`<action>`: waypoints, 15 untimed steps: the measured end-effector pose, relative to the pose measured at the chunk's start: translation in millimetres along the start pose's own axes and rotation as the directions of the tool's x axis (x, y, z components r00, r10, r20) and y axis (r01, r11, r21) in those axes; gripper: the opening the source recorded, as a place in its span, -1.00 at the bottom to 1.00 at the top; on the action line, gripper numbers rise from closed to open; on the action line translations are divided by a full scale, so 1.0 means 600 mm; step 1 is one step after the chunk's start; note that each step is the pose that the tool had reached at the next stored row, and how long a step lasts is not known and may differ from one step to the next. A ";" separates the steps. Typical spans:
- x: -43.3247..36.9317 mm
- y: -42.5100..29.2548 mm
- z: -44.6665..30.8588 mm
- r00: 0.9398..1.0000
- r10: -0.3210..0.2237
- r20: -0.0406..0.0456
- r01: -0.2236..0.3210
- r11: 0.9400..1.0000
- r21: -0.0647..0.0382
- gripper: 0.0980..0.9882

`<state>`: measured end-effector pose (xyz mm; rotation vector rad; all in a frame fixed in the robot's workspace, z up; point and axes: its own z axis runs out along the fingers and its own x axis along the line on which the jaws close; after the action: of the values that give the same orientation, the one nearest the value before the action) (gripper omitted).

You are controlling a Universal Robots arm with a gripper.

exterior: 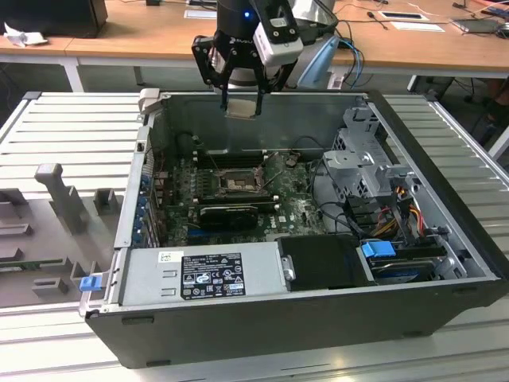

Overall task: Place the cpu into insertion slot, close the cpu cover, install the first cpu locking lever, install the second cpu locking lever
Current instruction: 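Place the cpu into insertion slot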

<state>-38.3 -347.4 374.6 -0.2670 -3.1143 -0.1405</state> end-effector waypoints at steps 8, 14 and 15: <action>0.000 0.000 0.001 0.999 0.033 0.003 -0.033 0.999 -0.001 0.00; 0.000 -0.001 0.004 0.999 0.050 0.004 -0.050 0.999 -0.001 0.00; 0.000 -0.001 0.004 0.999 0.050 0.004 -0.050 0.999 -0.001 0.00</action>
<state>-38.4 -347.6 372.2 -0.3450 -3.1088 -0.1406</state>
